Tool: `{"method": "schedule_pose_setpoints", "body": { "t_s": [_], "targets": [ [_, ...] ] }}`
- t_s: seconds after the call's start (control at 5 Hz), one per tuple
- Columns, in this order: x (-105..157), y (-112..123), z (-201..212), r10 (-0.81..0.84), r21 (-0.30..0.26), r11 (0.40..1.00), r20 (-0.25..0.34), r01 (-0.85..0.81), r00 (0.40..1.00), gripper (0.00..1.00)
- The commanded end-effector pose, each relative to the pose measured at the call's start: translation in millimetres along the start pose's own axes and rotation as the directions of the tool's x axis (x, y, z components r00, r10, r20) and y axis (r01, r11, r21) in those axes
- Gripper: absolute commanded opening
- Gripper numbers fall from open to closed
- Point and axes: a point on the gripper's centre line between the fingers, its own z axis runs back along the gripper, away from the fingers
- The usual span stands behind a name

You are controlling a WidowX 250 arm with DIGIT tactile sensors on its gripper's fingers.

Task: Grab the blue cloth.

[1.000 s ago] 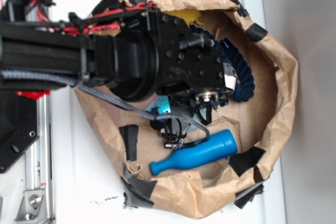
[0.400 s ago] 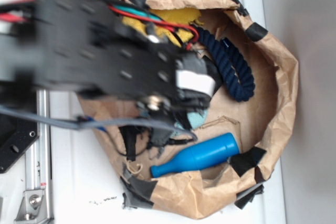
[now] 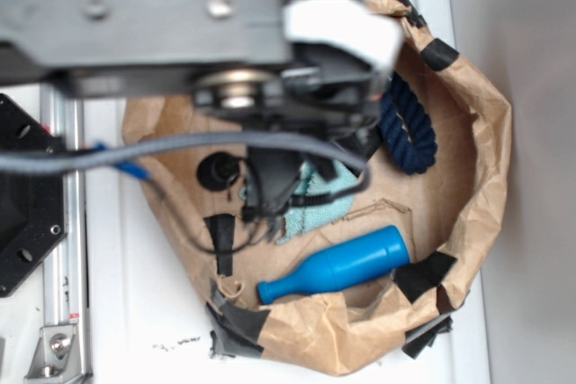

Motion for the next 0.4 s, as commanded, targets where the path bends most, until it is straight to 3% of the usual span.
{"method": "schedule_pose_setpoints", "body": {
  "t_s": [0.0,0.2],
  "targets": [
    [9.0,-10.6,-44.4,0.099,-0.107,0.989,-0.056,-0.105,0.993,1.0],
    [2.2,-24.5,-81.8,0.243,-0.125,0.961,-0.05,-0.247,0.969,1.0]
  ]
}}
